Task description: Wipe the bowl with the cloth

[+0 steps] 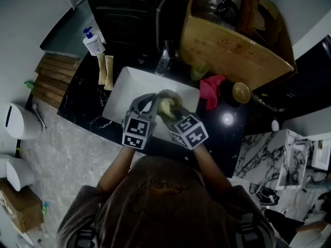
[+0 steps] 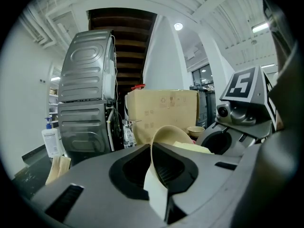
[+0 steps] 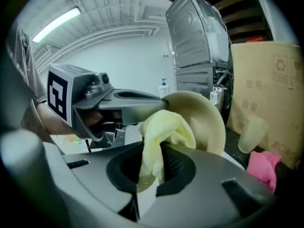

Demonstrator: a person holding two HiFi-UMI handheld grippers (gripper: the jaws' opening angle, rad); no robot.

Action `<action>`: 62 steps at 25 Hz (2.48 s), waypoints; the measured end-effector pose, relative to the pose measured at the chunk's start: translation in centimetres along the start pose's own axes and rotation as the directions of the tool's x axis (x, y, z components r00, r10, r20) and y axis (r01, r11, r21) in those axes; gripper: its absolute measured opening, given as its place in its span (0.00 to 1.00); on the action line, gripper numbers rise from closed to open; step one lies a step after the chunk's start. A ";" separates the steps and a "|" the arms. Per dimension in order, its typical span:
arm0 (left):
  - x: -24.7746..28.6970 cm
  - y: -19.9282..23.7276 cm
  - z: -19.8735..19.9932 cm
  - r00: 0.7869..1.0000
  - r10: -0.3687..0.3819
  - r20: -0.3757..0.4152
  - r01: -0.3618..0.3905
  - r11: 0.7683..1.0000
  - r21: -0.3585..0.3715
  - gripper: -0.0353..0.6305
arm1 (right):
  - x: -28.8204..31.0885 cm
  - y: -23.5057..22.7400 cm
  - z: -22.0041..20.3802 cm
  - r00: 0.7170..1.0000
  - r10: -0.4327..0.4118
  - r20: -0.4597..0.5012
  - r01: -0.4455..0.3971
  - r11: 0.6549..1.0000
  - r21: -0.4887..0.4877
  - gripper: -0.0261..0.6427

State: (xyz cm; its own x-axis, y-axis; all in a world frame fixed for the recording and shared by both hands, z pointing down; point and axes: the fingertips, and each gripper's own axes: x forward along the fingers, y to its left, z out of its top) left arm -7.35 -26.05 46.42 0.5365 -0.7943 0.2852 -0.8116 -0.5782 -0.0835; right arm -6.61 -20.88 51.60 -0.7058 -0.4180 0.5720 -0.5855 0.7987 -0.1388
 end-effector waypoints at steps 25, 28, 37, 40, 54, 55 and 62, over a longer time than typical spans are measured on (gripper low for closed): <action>0.0 -0.7 0.6 0.999 -0.025 0.027 0.025 1.000 -0.009 0.10 | -2.3 -4.6 4.9 0.942 -0.277 0.189 0.292 0.955 -0.058 0.08; -0.1 -0.7 0.7 0.999 -0.013 0.034 0.013 1.000 0.004 0.10 | -2.2 -5.0 4.3 0.936 -0.312 0.160 0.325 0.944 -0.060 0.08; 0.0 -0.8 0.6 1.000 0.002 0.031 -0.003 0.999 0.034 0.10 | -1.6 -5.1 1.5 0.958 -0.286 0.035 0.287 0.957 -0.046 0.08; 0.0 -0.3 0.4 1.000 0.010 0.028 -0.011 0.999 0.031 0.10 | -0.8 -4.3 0.3 0.978 -0.211 -0.006 0.210 0.977 -0.023 0.08; 0.0 0.4 -0.2 1.000 0.022 0.022 -0.022 1.000 -0.004 0.10 | 0.8 1.0 1.1 0.996 0.051 0.072 -0.051 0.999 -0.006 0.08; 0.0 0.5 -0.2 0.999 0.026 0.021 -0.026 1.000 -0.009 0.09 | 0.8 1.0 1.1 0.996 0.053 0.076 -0.053 0.999 -0.001 0.08; -0.4 2.6 -1.3 0.998 0.069 0.005 -0.068 0.996 -0.053 0.09 | -0.2 -0.5 0.4 0.994 0.030 0.104 -0.037 0.997 0.068 0.08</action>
State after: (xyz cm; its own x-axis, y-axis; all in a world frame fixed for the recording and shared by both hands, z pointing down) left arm -9.97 -27.01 47.33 0.4808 -0.8330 0.2738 -0.8574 -0.5119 -0.0519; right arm -6.32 -21.33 51.26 -0.7604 -0.4366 0.4808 -0.5849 0.7822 -0.2146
